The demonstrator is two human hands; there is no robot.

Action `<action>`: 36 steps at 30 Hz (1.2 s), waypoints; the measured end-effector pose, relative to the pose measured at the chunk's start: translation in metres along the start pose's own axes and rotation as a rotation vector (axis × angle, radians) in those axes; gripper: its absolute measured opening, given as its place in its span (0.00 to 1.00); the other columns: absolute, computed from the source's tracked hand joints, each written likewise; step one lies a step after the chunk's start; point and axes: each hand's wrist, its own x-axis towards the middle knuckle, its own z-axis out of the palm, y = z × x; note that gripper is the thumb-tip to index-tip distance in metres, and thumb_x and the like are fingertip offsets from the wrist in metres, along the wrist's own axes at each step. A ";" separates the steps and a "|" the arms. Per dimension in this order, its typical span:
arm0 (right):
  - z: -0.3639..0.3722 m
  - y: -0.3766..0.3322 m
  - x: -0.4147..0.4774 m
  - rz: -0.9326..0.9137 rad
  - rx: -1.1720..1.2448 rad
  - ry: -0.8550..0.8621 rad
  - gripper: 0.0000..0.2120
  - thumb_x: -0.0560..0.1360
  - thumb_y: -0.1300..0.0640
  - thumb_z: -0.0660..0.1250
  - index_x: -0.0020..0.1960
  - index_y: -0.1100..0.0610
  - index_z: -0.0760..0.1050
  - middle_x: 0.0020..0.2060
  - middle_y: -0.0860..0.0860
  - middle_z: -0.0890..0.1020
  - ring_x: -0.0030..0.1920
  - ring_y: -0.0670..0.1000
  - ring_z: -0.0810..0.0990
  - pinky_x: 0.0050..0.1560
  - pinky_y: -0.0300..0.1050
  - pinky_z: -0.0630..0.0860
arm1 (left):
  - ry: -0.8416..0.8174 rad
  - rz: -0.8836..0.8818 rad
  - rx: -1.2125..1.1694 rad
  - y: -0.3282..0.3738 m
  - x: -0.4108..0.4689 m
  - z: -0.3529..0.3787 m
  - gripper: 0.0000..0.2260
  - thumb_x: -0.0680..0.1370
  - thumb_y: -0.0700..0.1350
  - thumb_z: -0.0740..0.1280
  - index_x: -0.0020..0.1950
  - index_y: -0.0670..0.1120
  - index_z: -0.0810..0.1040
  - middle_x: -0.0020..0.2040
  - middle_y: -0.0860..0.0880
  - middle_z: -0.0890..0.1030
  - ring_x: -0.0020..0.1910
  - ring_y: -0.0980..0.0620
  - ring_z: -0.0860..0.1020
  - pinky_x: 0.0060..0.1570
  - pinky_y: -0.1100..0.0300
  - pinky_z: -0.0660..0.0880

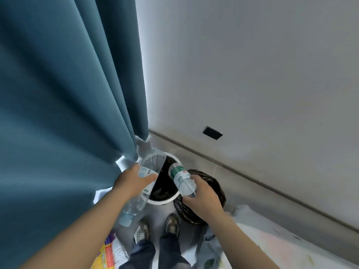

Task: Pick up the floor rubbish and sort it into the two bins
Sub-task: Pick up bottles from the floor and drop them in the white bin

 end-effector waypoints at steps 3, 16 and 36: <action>0.016 0.013 0.032 0.010 -0.029 -0.036 0.27 0.66 0.52 0.67 0.64 0.46 0.68 0.51 0.45 0.78 0.47 0.48 0.78 0.42 0.40 0.72 | -0.013 -0.042 0.016 -0.010 0.033 0.024 0.34 0.73 0.68 0.61 0.72 0.48 0.65 0.66 0.45 0.75 0.62 0.42 0.74 0.58 0.54 0.71; 0.098 0.064 0.157 0.004 -0.255 -0.123 0.28 0.71 0.54 0.66 0.69 0.51 0.65 0.62 0.50 0.73 0.58 0.54 0.76 0.53 0.48 0.76 | -0.099 -0.199 0.179 -0.067 0.166 0.124 0.37 0.71 0.71 0.61 0.69 0.45 0.67 0.64 0.44 0.75 0.61 0.42 0.75 0.56 0.53 0.72; 0.145 0.072 0.215 -0.034 -0.440 -0.130 0.19 0.75 0.56 0.63 0.64 0.56 0.68 0.58 0.54 0.73 0.52 0.57 0.76 0.44 0.47 0.73 | -0.092 -0.076 0.305 -0.085 0.222 0.145 0.22 0.73 0.54 0.69 0.61 0.43 0.71 0.59 0.44 0.76 0.57 0.42 0.76 0.50 0.54 0.73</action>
